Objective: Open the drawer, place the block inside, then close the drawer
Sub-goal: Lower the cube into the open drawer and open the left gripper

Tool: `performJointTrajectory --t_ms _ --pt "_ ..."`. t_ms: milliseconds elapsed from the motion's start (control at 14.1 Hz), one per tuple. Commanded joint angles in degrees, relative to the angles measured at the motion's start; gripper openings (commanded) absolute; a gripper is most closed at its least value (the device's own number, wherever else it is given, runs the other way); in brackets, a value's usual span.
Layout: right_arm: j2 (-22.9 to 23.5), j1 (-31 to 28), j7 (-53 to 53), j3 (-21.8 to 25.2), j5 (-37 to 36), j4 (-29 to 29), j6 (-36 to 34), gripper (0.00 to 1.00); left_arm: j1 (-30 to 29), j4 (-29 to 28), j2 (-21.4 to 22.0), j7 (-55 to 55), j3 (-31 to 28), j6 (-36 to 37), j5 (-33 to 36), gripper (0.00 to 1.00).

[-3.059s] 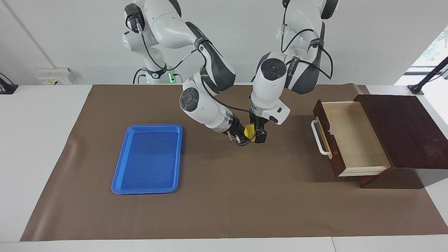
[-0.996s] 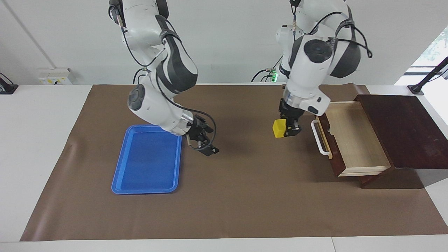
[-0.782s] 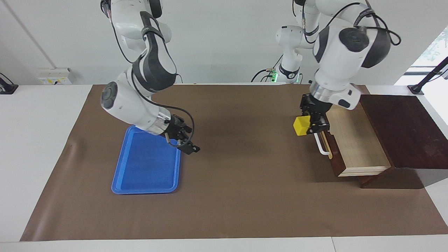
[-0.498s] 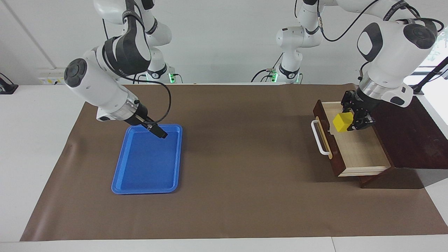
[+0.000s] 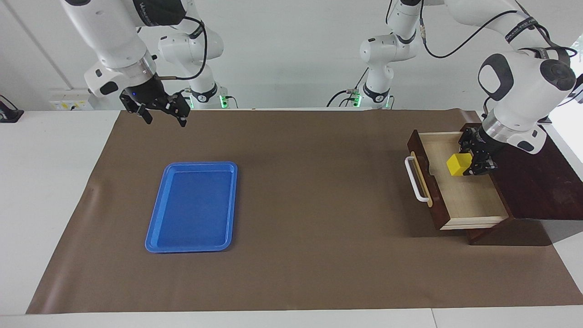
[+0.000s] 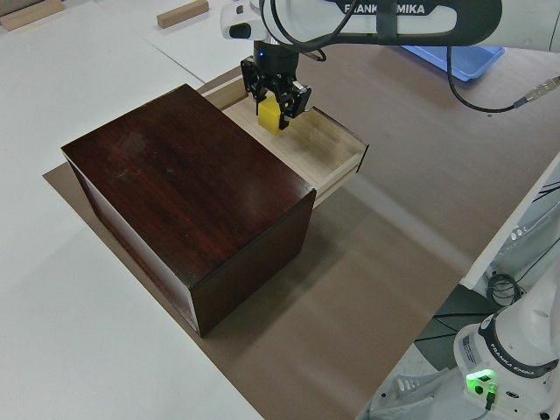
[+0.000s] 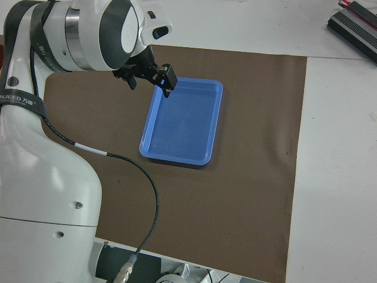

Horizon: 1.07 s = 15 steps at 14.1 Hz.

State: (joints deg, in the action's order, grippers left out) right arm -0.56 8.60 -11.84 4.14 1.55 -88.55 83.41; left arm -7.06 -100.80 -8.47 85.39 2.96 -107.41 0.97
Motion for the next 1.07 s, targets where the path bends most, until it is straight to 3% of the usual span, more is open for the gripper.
performJointTrajectory --t_ms 0,427,498,569,640,854,996 --pt "-0.3 -2.4 2.1 -0.5 -1.1 -1.8 -0.3 1.0 -0.8 -8.5 4.3 0.0 0.6 -6.9 0.4 0.0" --pt "-2.9 -2.8 7.7 -0.5 -3.3 -8.5 6.8 1.0 0.9 -10.6 4.3 5.1 0.6 -8.6 0.5 0.0" --pt "-2.9 -3.5 7.5 -0.5 -3.2 -8.3 6.8 1.0 0.8 -10.8 4.3 4.4 0.6 -8.9 0.5 0.21" --pt "-2.4 -3.8 7.5 -0.5 -2.8 -7.9 6.5 1.0 0.7 -10.7 4.3 3.8 0.6 -8.9 0.5 0.67" --pt "-2.3 -4.4 7.5 -0.5 -2.4 -7.6 6.4 1.0 0.6 -10.0 4.1 3.2 0.6 -8.3 0.6 1.0" --pt "-1.5 -5.3 7.5 -0.5 -2.0 -6.8 6.1 1.0 1.1 -2.8 2.1 3.7 0.9 -3.5 1.3 1.0" --pt "-1.5 -5.1 7.5 -0.5 -2.0 -6.8 5.5 1.0 5.5 1.2 1.1 6.4 0.9 0.5 1.1 1.0"
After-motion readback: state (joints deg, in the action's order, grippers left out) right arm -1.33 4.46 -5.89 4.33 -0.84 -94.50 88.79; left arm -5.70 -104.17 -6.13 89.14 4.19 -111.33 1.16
